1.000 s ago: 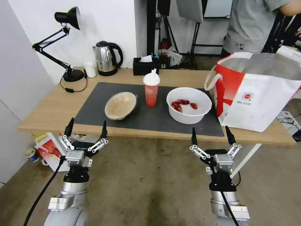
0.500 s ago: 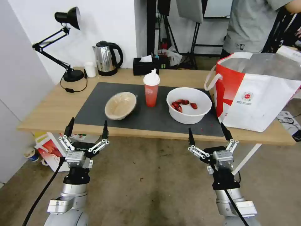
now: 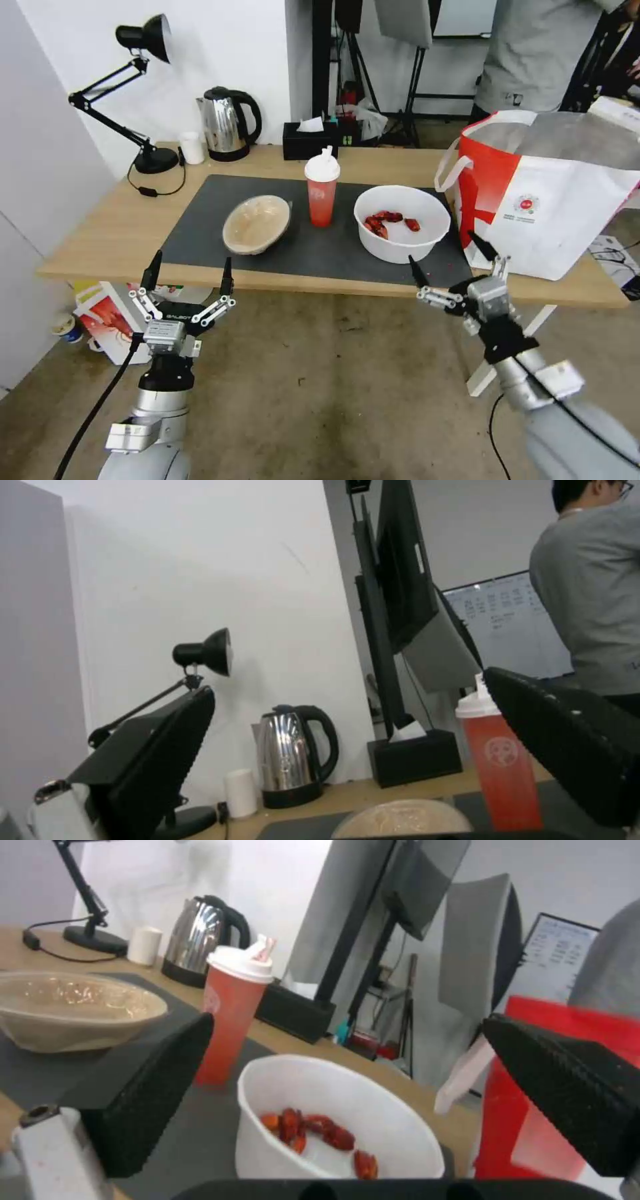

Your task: Pick up the trash from the table and place it into the takeout bag.

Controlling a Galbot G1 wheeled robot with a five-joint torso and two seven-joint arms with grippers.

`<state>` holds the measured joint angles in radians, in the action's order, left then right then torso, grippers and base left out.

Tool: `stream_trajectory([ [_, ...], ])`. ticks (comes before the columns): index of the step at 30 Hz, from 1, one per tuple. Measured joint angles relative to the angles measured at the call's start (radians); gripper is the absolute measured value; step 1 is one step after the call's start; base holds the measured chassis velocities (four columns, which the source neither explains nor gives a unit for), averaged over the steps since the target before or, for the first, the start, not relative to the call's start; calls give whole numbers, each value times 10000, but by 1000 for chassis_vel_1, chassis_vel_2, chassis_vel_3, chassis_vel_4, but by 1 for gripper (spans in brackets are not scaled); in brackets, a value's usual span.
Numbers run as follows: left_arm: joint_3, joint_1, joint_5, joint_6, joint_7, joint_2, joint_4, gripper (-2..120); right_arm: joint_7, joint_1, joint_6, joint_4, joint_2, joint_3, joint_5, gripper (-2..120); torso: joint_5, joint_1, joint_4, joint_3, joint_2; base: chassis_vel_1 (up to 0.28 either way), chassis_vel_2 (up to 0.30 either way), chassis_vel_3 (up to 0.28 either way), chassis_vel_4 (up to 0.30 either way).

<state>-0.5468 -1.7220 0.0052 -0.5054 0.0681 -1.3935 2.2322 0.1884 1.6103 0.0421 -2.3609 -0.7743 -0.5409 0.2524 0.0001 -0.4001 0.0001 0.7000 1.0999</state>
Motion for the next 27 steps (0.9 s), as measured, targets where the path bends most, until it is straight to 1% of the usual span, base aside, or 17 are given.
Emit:
stream_trajectory([
  [1,0,0,0,0,0,0,0,100,0,0,0,0,0,0,0,100,0,0,0,0,0,0,0,0,0],
  [5,-48,-18,46,5,5,-79,51,100,-69,-273,-645,-396,968,-299,1003,100,1,1,-4,0,0,0,0,0,0],
  [6,-48,-18,46,5,5,-79,51,100,-69,-273,-645,-396,968,-299,1003,100,1,1,-4,0,0,0,0,0,0],
  [8,-70,-27,60,6,6,-89,64,100,-157,-394,-935,-533,1429,-476,1501,100,-3,1,-2,0,0,0,0,0,0],
  [10,-85,-33,95,8,7,-103,67,100,-241,-796,-1281,-544,2212,-593,2277,100,0,0,-3,0,0,0,0,0,0],
  [11,-85,-33,95,8,7,-103,67,100,-241,-796,-1281,-544,2212,-593,2277,100,0,0,-3,0,0,0,0,0,0],
  [15,-91,-53,148,10,12,-147,87,100,-552,-1649,-1800,-367,3353,-593,3505,100,-2,0,1,1,0,0,0,0,0],
  [16,-91,-53,148,10,12,-147,87,100,-552,-1649,-1800,-367,3353,-593,3505,100,-2,0,1,1,0,0,0,0,0],
  [19,-96,-100,204,10,18,-178,123,100,-848,-1953,-2080,-274,4071,-557,4094,100,0,1,-2,0,0,0,0,0,0],
  [20,-96,-100,204,10,18,-178,123,100,-848,-1953,-2080,-274,4071,-557,4094,100,0,1,-2,0,0,0,0,0,0],
  [24,-111,-126,219,10,24,-208,158,100,-1381,-2082,-2275,-52,5045,-620,4711,100,0,0,-1,0,0,0,0,0,0],
  [27,-111,-126,221,10,24,-209,159,100,-1410,-2091,-2286,-32,5114,-632,4754,100,-2,1,-1,0,0,0,0,0,0],
])
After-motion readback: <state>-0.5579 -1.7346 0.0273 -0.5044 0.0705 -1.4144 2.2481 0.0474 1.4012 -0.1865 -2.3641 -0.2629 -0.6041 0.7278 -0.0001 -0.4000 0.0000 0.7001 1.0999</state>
